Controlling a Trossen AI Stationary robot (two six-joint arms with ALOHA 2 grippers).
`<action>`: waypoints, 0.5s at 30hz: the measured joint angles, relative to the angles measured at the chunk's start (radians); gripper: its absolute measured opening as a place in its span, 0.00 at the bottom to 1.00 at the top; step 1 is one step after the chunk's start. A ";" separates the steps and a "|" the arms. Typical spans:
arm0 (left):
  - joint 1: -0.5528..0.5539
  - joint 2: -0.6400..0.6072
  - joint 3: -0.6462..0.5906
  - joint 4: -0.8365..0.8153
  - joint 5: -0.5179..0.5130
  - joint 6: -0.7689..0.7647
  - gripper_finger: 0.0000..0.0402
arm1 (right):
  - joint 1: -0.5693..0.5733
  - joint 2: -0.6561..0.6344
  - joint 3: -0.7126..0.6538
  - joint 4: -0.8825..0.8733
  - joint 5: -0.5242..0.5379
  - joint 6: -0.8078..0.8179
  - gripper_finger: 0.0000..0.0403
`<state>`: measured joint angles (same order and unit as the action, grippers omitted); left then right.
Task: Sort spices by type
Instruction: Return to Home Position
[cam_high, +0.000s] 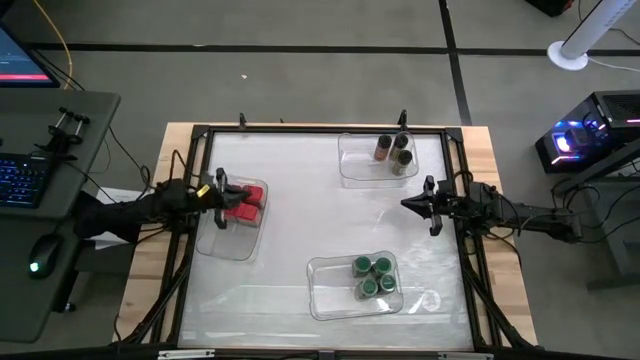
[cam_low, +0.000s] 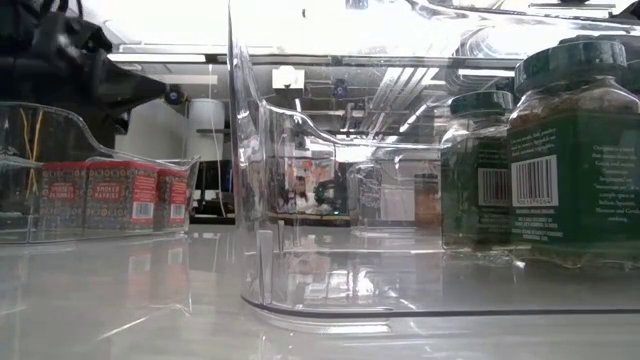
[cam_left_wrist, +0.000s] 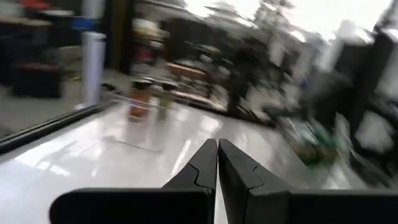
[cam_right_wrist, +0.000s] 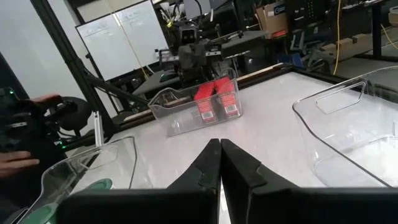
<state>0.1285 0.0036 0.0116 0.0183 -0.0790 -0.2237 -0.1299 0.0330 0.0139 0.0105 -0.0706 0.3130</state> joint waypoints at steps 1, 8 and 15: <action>0.004 0.000 0.000 -0.009 0.052 0.045 0.01 | 0.000 0.000 0.000 0.000 0.000 0.000 0.01; -0.014 0.000 0.000 -0.007 0.114 0.174 0.01 | 0.000 0.000 0.000 0.000 0.000 0.000 0.01; -0.019 0.000 0.000 -0.007 0.113 0.175 0.01 | 0.000 0.000 0.000 0.000 0.000 0.000 0.01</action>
<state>0.1097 0.0033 0.0116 0.0109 0.0338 -0.0488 -0.1299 0.0326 0.0139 0.0101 -0.0708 0.3130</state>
